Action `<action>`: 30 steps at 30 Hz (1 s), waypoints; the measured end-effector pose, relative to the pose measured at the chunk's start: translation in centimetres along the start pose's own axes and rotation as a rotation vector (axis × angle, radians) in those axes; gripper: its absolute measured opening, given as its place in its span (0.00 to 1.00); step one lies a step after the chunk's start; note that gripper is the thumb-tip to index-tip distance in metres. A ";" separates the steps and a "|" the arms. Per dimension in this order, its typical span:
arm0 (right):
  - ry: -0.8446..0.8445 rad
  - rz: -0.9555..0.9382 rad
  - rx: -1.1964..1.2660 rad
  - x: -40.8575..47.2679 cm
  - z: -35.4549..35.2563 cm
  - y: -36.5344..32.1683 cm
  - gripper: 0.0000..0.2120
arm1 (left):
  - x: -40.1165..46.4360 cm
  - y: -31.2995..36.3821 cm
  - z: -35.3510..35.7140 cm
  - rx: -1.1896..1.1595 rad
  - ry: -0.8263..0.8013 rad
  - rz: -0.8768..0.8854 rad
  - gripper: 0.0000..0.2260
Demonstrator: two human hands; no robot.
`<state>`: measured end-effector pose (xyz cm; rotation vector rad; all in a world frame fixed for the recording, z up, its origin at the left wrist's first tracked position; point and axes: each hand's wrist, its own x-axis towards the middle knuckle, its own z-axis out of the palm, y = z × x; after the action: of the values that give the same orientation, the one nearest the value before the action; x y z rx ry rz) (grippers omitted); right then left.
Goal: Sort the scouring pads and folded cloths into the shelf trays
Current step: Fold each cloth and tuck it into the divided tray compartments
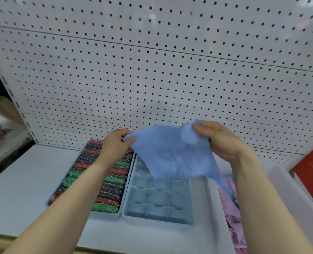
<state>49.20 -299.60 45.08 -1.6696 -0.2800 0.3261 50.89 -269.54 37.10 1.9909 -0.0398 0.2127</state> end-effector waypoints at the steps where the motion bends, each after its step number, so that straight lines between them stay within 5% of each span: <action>1: -0.156 0.032 -0.037 -0.4 0.4 0.0 0.11 | 0.0 0.5 0.0 -0.008 0.029 -0.001 0.05; 4: -0.362 0.032 -0.298 -0.7 2.6 0.3 0.09 | 0.0 2.6 0.5 -0.172 -0.029 -0.009 0.08; 7: -0.136 -0.004 -0.304 -0.2 4.4 0.2 0.05 | -0.6 5.2 1.5 -0.383 -0.168 -0.007 0.12; 13: 0.121 -0.225 -0.216 0.0 6.0 -0.3 0.09 | -1.0 7.8 2.1 -0.309 -0.265 0.035 0.18; 20: 0.328 -0.301 -0.312 0.5 6.2 -0.5 0.14 | -1.7 9.0 1.7 -0.356 -0.356 0.128 0.05; 27: 0.349 -0.321 -0.322 0.3 5.5 -0.4 0.07 | -2.5 8.5 1.3 -0.085 -0.408 0.116 0.26; 30: 0.376 -0.322 -0.246 0.1 5.0 -0.5 0.07 | -2.2 7.6 1.1 -0.027 -0.310 0.166 0.15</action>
<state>47.43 -294.94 45.02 -1.8524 -0.3084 -0.2733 47.93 -273.89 43.13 1.9781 -0.4049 0.0080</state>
